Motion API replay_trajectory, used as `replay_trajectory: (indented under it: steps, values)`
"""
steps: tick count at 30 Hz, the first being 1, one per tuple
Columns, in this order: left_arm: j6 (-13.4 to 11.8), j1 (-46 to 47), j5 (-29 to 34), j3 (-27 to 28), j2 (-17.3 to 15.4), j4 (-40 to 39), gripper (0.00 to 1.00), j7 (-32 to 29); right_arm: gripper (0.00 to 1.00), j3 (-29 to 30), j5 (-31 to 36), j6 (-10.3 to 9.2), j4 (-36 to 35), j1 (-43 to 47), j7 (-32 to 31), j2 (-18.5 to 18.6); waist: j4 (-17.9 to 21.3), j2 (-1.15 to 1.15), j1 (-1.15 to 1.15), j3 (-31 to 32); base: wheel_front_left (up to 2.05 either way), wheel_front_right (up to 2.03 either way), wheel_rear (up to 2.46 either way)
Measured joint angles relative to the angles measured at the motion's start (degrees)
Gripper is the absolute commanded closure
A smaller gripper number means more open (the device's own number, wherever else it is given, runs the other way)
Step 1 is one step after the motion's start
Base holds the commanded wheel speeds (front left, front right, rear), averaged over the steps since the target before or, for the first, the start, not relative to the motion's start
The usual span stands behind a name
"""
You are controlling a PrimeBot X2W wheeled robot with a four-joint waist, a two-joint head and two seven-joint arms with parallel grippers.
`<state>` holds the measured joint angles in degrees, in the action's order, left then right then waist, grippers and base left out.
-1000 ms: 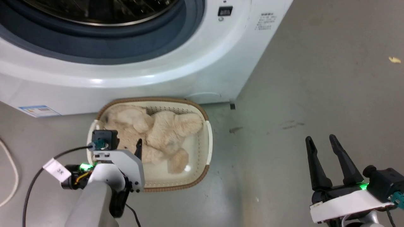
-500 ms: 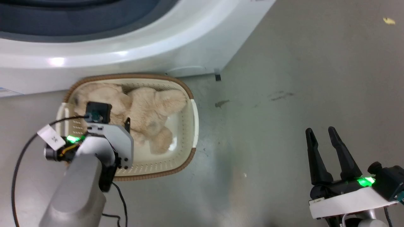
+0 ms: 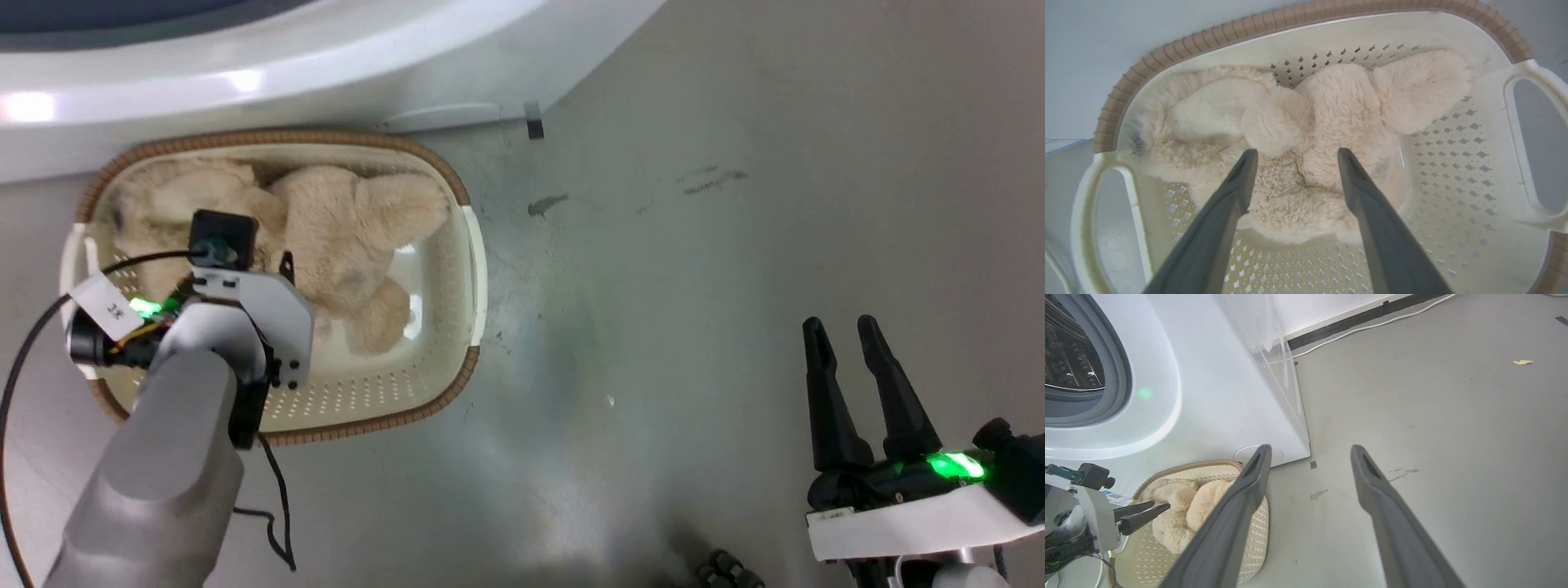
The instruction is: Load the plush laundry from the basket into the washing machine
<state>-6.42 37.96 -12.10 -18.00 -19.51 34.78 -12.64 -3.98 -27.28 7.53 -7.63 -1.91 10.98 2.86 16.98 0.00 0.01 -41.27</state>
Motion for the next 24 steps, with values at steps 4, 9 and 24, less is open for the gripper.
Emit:
replay_trajectory:
  steps: [4, 9, 24]
  values:
    - [-0.71, 2.31, -0.01, -1.13, -0.86, 1.27, 0.0, 1.27, 0.0, -0.22, -1.2, 0.0, -0.3, 0.0, 0.33, 0.0, 0.49, 0.0, 0.0, -2.14, 0.0, 0.0, 0.0]
    - [-1.51, 5.44, -0.02, -2.45, -1.93, 3.59, 0.0, 1.34, 0.0, -0.69, -2.85, 0.0, -0.78, 0.0, 0.91, 0.0, 1.1, 0.0, 0.0, -4.68, 0.0, 0.0, 0.0]
    - [-4.03, 15.86, 0.01, -6.59, -7.28, 9.58, 0.0, -1.77, 0.0, -2.63, -8.16, 0.0, -2.22, -0.04, 2.78, 0.0, 3.34, 0.0, -0.01, -11.74, 0.0, 0.0, 0.0]
